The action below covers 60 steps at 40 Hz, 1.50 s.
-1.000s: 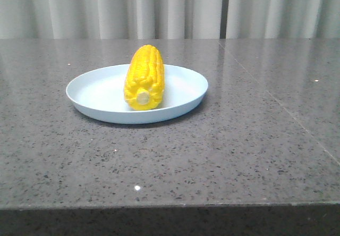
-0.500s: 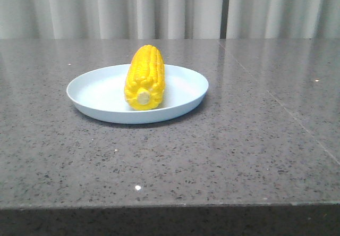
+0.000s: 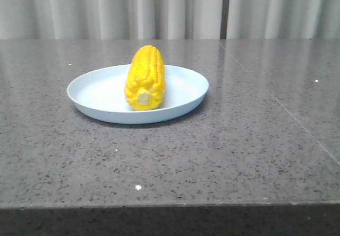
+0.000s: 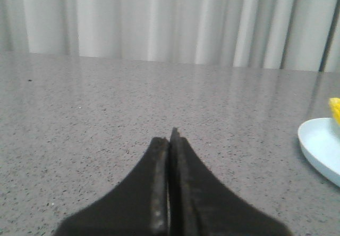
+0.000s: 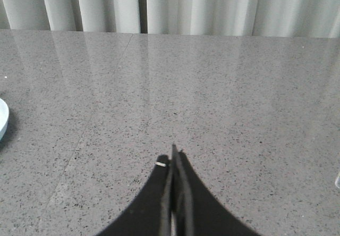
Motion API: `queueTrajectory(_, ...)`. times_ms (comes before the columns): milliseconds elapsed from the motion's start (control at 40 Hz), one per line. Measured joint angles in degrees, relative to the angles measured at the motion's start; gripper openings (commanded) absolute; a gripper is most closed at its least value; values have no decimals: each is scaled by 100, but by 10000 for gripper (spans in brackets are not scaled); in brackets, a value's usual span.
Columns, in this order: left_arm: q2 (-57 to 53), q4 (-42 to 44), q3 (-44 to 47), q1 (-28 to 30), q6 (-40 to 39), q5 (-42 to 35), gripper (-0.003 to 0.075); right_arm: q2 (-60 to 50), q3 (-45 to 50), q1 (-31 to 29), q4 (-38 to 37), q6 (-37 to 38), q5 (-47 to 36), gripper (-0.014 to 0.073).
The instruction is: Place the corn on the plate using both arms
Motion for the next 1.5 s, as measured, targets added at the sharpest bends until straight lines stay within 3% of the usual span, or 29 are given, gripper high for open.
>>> queueTrajectory(175,0,-116,279,204,9,-365,-20,0,0,0,0,0,0,-120)
queueTrajectory(1300,0,-143,279,239,9,-355,-20,0,0,0,-9,0,0,-120)
queueTrajectory(1500,0,-143,279,239,9,-355,-20,-20,511,0,-23,-121,-414,-120)
